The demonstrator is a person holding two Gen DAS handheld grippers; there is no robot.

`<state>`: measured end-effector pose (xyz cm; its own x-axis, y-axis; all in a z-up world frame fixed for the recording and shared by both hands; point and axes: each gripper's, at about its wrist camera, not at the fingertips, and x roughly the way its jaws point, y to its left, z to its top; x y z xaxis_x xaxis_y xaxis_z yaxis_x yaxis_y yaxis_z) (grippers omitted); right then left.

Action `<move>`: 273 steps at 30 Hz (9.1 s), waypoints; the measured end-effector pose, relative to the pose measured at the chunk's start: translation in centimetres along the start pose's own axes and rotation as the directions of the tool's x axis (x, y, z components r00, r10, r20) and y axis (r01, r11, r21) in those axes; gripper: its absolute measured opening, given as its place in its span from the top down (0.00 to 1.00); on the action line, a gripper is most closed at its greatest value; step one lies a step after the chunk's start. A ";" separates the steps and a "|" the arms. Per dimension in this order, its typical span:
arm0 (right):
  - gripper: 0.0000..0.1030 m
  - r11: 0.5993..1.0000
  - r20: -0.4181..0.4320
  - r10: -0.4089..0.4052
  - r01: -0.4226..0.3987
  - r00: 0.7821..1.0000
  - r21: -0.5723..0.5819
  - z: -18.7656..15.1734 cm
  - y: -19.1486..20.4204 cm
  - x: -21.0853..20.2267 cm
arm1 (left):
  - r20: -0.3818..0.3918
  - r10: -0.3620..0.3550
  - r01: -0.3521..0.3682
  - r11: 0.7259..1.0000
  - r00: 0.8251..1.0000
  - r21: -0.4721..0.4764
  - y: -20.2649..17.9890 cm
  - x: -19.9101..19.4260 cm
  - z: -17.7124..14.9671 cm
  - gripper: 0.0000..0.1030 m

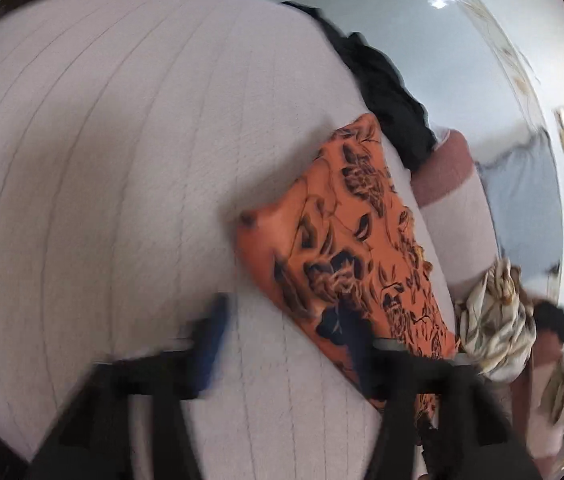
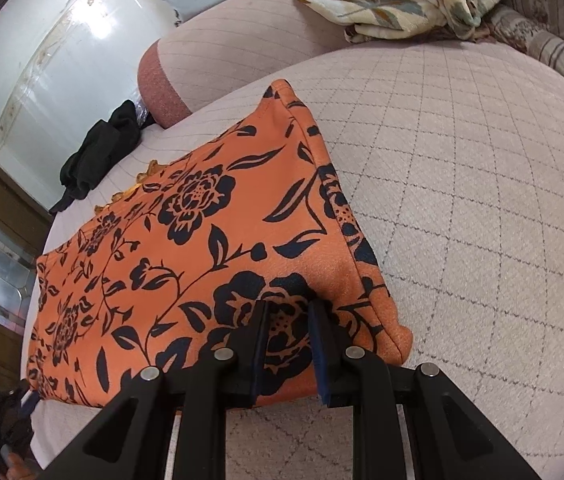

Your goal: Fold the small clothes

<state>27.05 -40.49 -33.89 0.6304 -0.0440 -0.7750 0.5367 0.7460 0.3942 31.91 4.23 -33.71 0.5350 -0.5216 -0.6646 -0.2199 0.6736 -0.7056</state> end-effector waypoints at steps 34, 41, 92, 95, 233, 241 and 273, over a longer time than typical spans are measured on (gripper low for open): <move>0.20 0.902 -0.312 0.313 -0.384 0.897 -0.198 10.6 15.9 -0.3 | 0.131 -0.095 -0.034 0.670 0.987 0.742 -17.2 6.3 -7.3 0.87; 0.20 0.890 -0.429 0.273 -0.395 0.861 -0.228 13.3 22.6 6.1 | 0.090 -0.057 -0.041 0.569 0.994 0.821 -18.1 8.0 -10.3 0.87; 0.80 0.962 -0.115 0.251 -0.261 0.961 -0.081 17.2 -1.4 6.9 | -0.531 -0.129 0.527 0.448 0.838 0.723 -28.8 14.5 -18.0 0.41; 0.71 0.963 -0.129 0.266 -0.271 0.955 -0.016 17.1 -2.6 7.2 | -0.499 -0.168 0.520 0.412 0.850 0.748 -29.2 12.6 -15.1 0.40; 0.94 0.952 -0.266 0.255 -0.290 0.930 -0.098 8.6 0.3 0.9 | -0.124 0.230 0.024 0.397 0.965 0.918 -22.2 15.4 -11.1 0.02; 0.90 0.950 -0.144 0.303 -0.310 0.942 -0.032 10.9 -1.1 -0.5 | -0.170 0.142 0.101 0.400 0.975 0.911 -23.7 14.3 -9.6 0.02; 0.62 0.871 -0.165 0.488 -0.468 0.857 0.146 10.9 -0.4 7.1 | -0.451 -0.003 0.343 0.653 0.893 0.675 -23.4 18.9 -5.5 0.54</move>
<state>37.45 -48.29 -34.19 0.7098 0.4362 -0.5531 0.2541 0.5739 0.7785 42.67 -24.31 -31.12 0.1104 -0.7038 -0.7017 0.5910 0.6142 -0.5230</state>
